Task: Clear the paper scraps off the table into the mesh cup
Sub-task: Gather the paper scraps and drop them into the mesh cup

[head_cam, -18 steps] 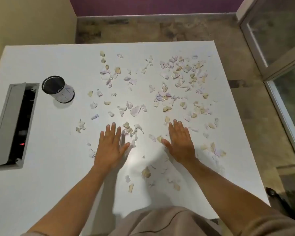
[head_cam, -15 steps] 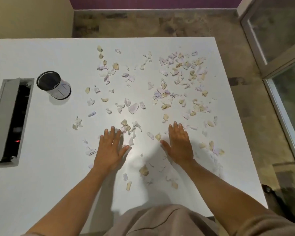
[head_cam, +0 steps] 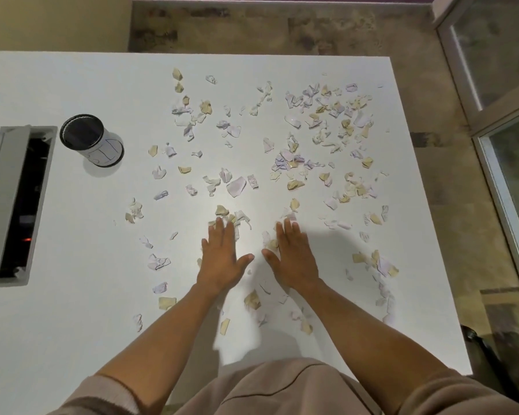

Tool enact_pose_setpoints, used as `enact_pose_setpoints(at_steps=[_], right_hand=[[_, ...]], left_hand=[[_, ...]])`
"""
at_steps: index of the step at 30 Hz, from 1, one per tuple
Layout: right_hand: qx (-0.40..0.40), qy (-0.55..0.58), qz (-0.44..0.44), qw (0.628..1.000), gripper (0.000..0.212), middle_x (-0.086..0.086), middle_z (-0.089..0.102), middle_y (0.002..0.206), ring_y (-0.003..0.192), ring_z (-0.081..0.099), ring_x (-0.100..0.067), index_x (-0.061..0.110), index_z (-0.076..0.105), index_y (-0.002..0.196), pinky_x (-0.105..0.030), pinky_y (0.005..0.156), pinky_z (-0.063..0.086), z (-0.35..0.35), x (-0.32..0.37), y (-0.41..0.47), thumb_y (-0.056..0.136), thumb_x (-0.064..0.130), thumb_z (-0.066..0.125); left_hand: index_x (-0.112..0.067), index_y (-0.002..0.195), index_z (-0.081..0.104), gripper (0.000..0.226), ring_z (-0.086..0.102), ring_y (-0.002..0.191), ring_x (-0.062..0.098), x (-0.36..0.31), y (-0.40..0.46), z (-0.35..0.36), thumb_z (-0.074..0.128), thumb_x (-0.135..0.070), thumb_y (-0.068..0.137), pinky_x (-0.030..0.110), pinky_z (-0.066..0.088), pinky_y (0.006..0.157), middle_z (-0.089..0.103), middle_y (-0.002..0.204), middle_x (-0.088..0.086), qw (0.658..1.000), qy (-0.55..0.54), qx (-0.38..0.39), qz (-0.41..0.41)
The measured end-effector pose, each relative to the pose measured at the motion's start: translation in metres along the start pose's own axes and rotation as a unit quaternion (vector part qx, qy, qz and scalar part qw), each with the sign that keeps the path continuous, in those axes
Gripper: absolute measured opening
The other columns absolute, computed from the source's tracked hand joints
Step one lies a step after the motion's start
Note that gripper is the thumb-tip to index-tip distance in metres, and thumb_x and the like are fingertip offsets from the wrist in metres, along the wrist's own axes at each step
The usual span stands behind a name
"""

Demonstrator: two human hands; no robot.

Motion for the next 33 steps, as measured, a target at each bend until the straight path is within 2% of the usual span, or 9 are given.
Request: enact_pose_setpoints(at_steps=[3, 5, 11, 15, 18, 24, 29, 31, 33], right_hand=[[-0.034, 0.007, -0.001, 0.999, 0.075, 0.0, 0.0, 0.163, 0.15, -0.001, -0.017, 0.023, 0.005, 0.154, -0.028, 0.116, -0.006, -0.006, -0.007, -0.004, 0.094, 0.067, 0.015], [-0.06, 0.001, 0.012, 0.998, 0.076, -0.001, 0.005, 0.163, 0.15, 0.004, -0.02, 0.023, 0.011, 0.154, -0.03, 0.116, 0.0, -0.015, -0.015, -0.001, 0.094, 0.068, 0.022], [-0.049, 0.007, 0.05, 0.998, 0.08, -0.009, 0.013, 0.161, 0.147, 0.015, -0.032, 0.021, 0.017, 0.15, -0.046, 0.115, 0.025, -0.036, -0.022, 0.026, 0.089, 0.068, 0.036], [0.008, -0.012, 0.016, 1.0, 0.081, -0.007, 0.007, 0.162, 0.148, 0.009, -0.03, 0.02, 0.017, 0.151, -0.049, 0.118, 0.016, -0.03, -0.012, 0.035, 0.089, 0.07, 0.032], [0.026, -0.021, -0.036, 0.999, 0.076, -0.007, 0.005, 0.162, 0.149, 0.003, -0.028, 0.022, 0.013, 0.152, -0.046, 0.12, 0.009, -0.02, -0.002, 0.028, 0.092, 0.064, 0.033], [-0.021, -0.02, -0.095, 0.995, 0.055, -0.011, 0.026, 0.157, 0.146, 0.022, -0.029, 0.021, 0.037, 0.147, -0.034, 0.116, 0.01, -0.007, 0.0, -0.008, 0.097, 0.042, 0.048], [-0.058, -0.011, -0.113, 0.992, 0.046, -0.013, 0.046, 0.146, 0.136, 0.042, -0.031, 0.016, 0.054, 0.135, -0.036, 0.112, 0.031, -0.015, -0.003, -0.021, 0.092, 0.029, 0.063], [-0.077, -0.045, -0.1, 0.991, 0.056, -0.014, 0.048, 0.144, 0.13, 0.048, -0.033, 0.019, 0.051, 0.137, -0.041, 0.106, 0.041, -0.022, -0.006, -0.023, 0.087, 0.039, 0.066], [-0.064, -0.064, -0.037, 0.995, 0.069, -0.012, 0.042, 0.146, 0.127, 0.045, -0.032, 0.027, 0.036, 0.143, -0.043, 0.098, 0.045, -0.029, -0.012, -0.024, 0.086, 0.057, 0.058]], left_hand=[[-0.009, 0.147, 0.03, 0.09, 0.027, 0.142, 0.04, -0.006, -0.001, -0.014, 0.074, -0.048, 0.079, 0.054, 0.04, 0.105, 0.019, 0.157, 0.024, 0.995, 0.049, -0.052, 0.075], [-0.01, 0.143, 0.036, 0.095, 0.038, 0.134, 0.042, -0.002, 0.002, -0.025, 0.082, -0.047, 0.068, 0.052, 0.048, 0.097, 0.026, 0.154, 0.025, 0.989, 0.082, -0.088, 0.082], [-0.032, 0.155, 0.015, 0.109, 0.014, 0.144, 0.04, 0.009, 0.037, -0.028, 0.075, -0.062, 0.069, 0.052, 0.027, 0.112, -0.003, 0.162, 0.016, 0.998, 0.062, 0.01, -0.001], [-0.033, 0.153, 0.018, 0.101, 0.011, 0.143, 0.044, -0.003, 0.042, -0.018, 0.066, -0.07, 0.072, 0.056, 0.023, 0.11, 0.003, 0.162, 0.014, 0.984, 0.169, 0.05, 0.028], [-0.034, 0.149, 0.028, 0.08, 0.003, 0.147, 0.04, -0.011, 0.036, -0.006, 0.067, -0.054, 0.082, 0.058, 0.017, 0.114, 0.005, 0.163, 0.01, 0.981, 0.176, 0.061, 0.058], [-0.025, 0.128, 0.054, 0.037, 0.033, 0.133, 0.038, -0.016, 0.006, 0.002, 0.057, -0.026, 0.091, 0.047, 0.034, 0.095, 0.035, 0.151, 0.007, 0.969, 0.198, 0.031, 0.147], [-0.016, 0.087, 0.06, 0.013, 0.04, 0.088, 0.027, -0.028, -0.013, -0.009, 0.051, -0.008, 0.091, 0.034, 0.028, 0.067, 0.053, 0.101, 0.004, 0.965, 0.167, -0.065, 0.193], [-0.019, 0.096, 0.063, 0.013, 0.043, 0.094, 0.03, -0.028, -0.018, -0.014, 0.06, -0.011, 0.087, 0.037, 0.034, 0.07, 0.052, 0.107, 0.005, 0.967, 0.159, -0.094, 0.177], [-0.026, 0.119, 0.058, 0.04, 0.043, 0.118, 0.037, -0.025, -0.022, -0.017, 0.069, -0.027, 0.081, 0.045, 0.043, 0.083, 0.046, 0.133, 0.01, 0.979, 0.152, -0.085, 0.106]])
Point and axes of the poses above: each hand's wrist, its own y-axis towards the middle knuckle, its own z-axis out of the palm, x = y × z, the point moved 6 cm from there along y, towards the middle knuckle
